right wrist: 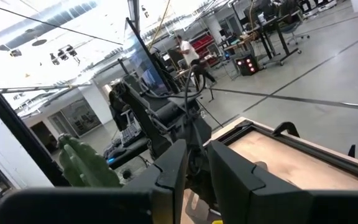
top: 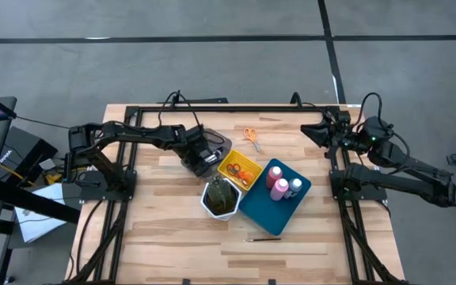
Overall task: Pick & Place Paint Supplies
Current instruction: Put the top makeup brush into the black bin
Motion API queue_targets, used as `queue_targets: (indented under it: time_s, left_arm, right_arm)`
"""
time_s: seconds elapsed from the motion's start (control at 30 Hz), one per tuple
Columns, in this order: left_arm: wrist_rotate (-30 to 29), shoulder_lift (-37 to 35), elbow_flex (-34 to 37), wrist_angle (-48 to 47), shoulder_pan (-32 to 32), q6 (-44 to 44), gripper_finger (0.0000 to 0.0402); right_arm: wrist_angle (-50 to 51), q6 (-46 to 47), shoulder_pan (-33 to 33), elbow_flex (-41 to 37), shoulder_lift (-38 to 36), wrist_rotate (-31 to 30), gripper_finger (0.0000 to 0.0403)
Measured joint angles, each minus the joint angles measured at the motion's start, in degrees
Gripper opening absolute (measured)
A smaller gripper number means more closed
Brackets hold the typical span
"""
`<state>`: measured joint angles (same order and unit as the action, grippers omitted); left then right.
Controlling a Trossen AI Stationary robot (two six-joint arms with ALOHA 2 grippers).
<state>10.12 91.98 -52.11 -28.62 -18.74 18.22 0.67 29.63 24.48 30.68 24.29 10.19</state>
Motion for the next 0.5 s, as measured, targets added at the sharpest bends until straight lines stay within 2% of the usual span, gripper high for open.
queue_targets:
  time_s: [0.5]
  left_arm:
    - [-1.10, -0.02, 0.04, 1.71, -1.25, -1.45, 0.0041]
  right_arm:
    - [0.17, 0.41, 3.11, 0.00, -0.01, 0.01, 0.0067]
